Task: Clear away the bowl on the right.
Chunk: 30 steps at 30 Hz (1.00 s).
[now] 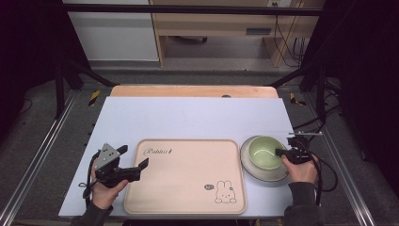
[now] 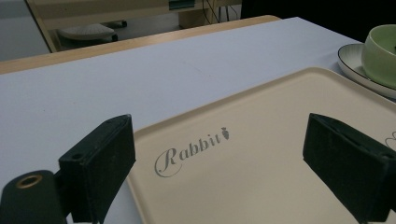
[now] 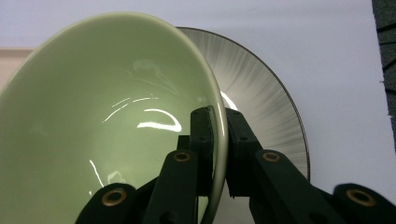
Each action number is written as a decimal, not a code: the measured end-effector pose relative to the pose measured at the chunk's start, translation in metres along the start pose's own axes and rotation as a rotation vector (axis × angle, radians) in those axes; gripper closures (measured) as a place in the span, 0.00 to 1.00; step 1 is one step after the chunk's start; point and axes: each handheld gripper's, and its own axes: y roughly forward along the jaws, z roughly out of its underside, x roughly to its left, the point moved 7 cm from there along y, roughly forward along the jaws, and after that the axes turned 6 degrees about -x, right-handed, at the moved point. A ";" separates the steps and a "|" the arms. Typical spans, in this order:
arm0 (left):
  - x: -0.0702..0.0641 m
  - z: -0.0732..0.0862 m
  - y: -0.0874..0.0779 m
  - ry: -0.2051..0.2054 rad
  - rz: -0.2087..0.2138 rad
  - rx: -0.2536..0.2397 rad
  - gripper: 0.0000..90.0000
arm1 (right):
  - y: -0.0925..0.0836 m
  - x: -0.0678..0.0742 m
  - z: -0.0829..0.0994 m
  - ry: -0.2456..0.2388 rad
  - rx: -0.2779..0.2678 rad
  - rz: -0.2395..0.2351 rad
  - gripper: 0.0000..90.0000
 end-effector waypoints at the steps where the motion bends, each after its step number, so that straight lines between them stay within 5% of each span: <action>1: 0.000 0.000 0.000 0.000 0.000 0.000 0.10 | 0.000 -0.001 0.000 -0.019 -0.010 0.000 0.92; 30: 0.000 -0.001 -0.001 0.000 0.002 -0.002 0.10 | -0.012 0.010 -0.005 -0.018 -0.028 -0.029 0.92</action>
